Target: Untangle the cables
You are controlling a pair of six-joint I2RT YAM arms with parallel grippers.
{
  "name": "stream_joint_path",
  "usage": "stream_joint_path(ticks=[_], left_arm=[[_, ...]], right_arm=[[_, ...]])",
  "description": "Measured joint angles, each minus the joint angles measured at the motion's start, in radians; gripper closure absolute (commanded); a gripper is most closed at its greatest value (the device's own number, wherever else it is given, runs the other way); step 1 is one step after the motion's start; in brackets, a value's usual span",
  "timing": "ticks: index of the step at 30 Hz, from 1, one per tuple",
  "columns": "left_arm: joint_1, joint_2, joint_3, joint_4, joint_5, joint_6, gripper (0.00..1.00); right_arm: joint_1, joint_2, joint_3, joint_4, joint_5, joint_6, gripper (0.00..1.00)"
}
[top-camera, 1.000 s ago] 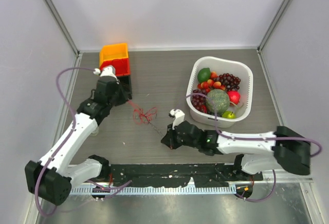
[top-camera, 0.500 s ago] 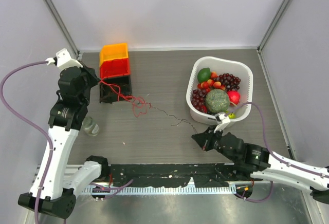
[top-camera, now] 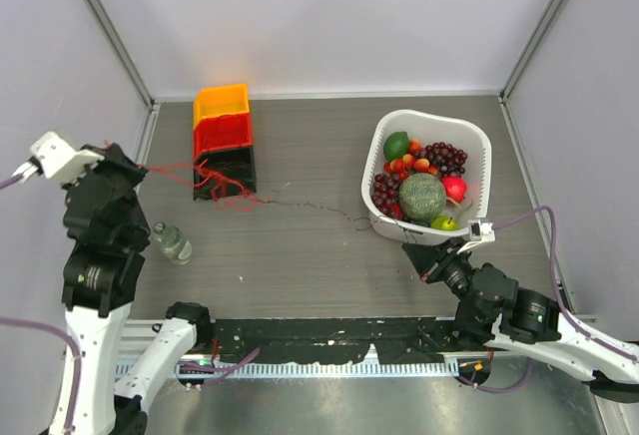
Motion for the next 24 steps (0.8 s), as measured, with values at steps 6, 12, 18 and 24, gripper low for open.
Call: stream_joint_path(ticks=[6,12,18,24], left_arm=[[0.001,-0.071,0.009,0.059,-0.078,0.023,1.00],[0.001,-0.053,0.009,0.062,-0.098,0.028,1.00],[0.001,-0.049,0.011,0.060,-0.042,0.019,1.00],[0.001,-0.004,0.100,0.016,0.070,-0.013,1.00]], right_arm=[[0.000,-0.037,0.035,-0.046,0.090,-0.026,0.99],[0.000,-0.039,0.047,-0.104,0.151,-0.010,0.99],[0.000,-0.022,0.046,-0.067,0.119,-0.052,0.99],[0.000,0.328,0.054,0.143,-0.081,-0.137,0.99]])
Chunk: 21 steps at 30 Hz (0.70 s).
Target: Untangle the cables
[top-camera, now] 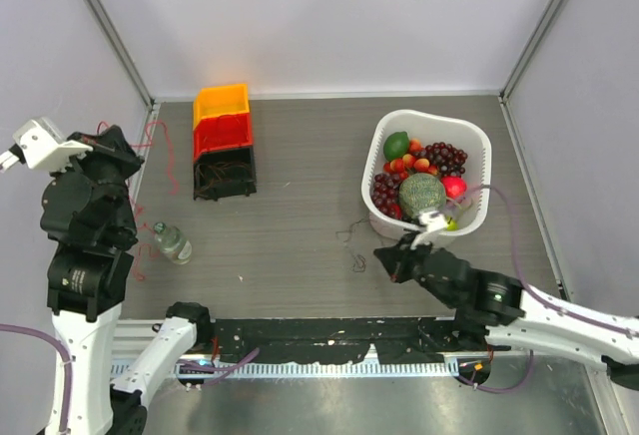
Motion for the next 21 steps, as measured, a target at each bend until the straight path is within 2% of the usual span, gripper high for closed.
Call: stream_joint_path(ticks=[5,7,15,21], left_arm=[[0.000,0.077,0.181,-0.044,0.214,-0.015,1.00],[0.000,0.109,0.248,-0.057,0.313,-0.021,1.00],[0.000,0.184,0.379,-0.059,0.729,-0.082,1.00],[0.000,0.193,0.360,-0.031,0.877,-0.150,1.00]], right_arm=[[0.000,0.440,0.091,0.107,-0.143,-0.052,0.99],[0.000,0.531,0.114,0.149,-0.180,-0.068,0.99],[0.000,0.627,0.194,0.273,-0.251,-0.107,0.98],[0.000,0.650,0.213,0.283,-0.233,-0.106,0.97]])
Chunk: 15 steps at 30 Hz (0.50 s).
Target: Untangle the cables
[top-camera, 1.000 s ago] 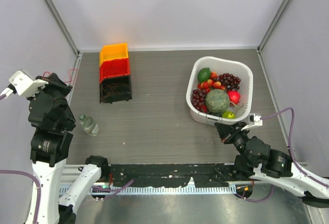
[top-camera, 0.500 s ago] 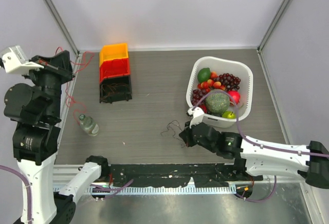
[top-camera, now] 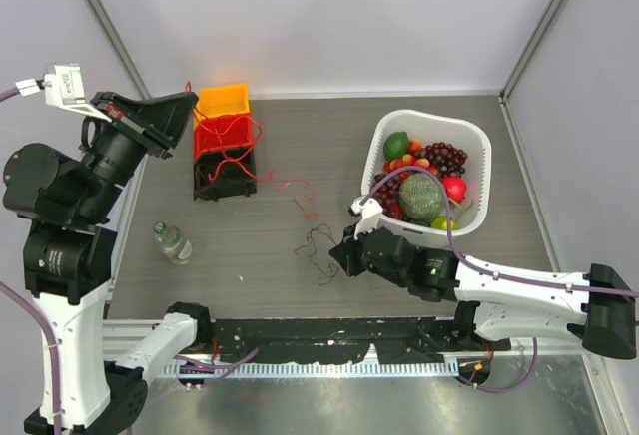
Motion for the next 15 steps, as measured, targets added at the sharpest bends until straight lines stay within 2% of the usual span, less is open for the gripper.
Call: stream_joint_path(ticks=[7,15], left_arm=[[0.000,0.017,-0.115,0.012,0.064,-0.052,1.00],[0.000,0.041,-0.301,0.056,0.131,-0.138,1.00]], right_arm=[[0.000,-0.061,-0.054,-0.041,0.040,0.029,0.99],[0.000,-0.312,-0.132,-0.095,0.051,0.023,0.99]])
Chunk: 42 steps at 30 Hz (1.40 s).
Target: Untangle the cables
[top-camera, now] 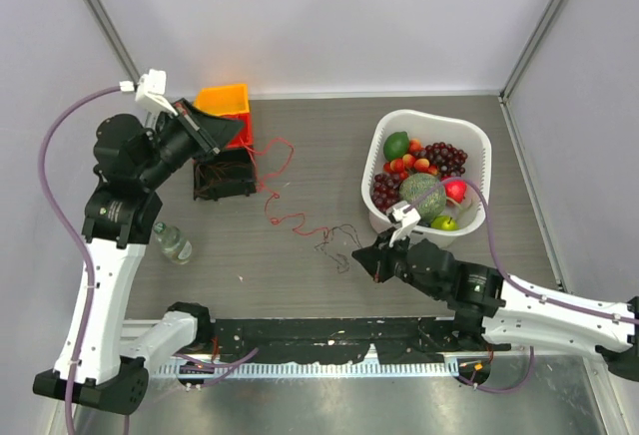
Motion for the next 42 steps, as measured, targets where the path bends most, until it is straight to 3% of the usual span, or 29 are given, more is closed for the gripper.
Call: stream_joint_path(ticks=[10,20,28,30,34,36,39,42], left_arm=[[-0.025,0.008,-0.173,-0.002,0.001,0.009,1.00],[-0.361,0.115,-0.444,-0.096,-0.275,0.103,1.00],[-0.415,0.286,-0.546,-0.095,-0.416,0.128,0.86],[-0.415,0.313,-0.547,-0.079,-0.417,0.138,0.75],[-0.415,0.351,-0.541,-0.048,-0.430,0.153,0.35],[-0.415,0.388,-0.521,-0.044,-0.432,0.166,0.22],[-0.415,0.450,-0.484,-0.036,-0.423,0.177,0.11],[-0.418,0.500,-0.461,-0.032,-0.415,0.175,0.06]], right_arm=[[0.000,-0.136,-0.024,0.059,-0.073,-0.063,0.99],[0.000,-0.196,-0.033,0.047,-0.042,-0.085,0.99],[0.000,-0.200,-0.033,0.008,-0.006,-0.082,0.99],[0.000,-0.200,-0.033,0.005,-0.003,-0.080,0.99],[0.000,-0.200,-0.033,-0.002,0.000,-0.078,0.99],[0.000,-0.200,-0.033,-0.003,0.000,-0.076,0.99],[0.000,-0.200,-0.033,-0.007,0.001,-0.074,0.99],[0.000,-0.200,-0.033,-0.010,0.002,-0.070,0.99]])
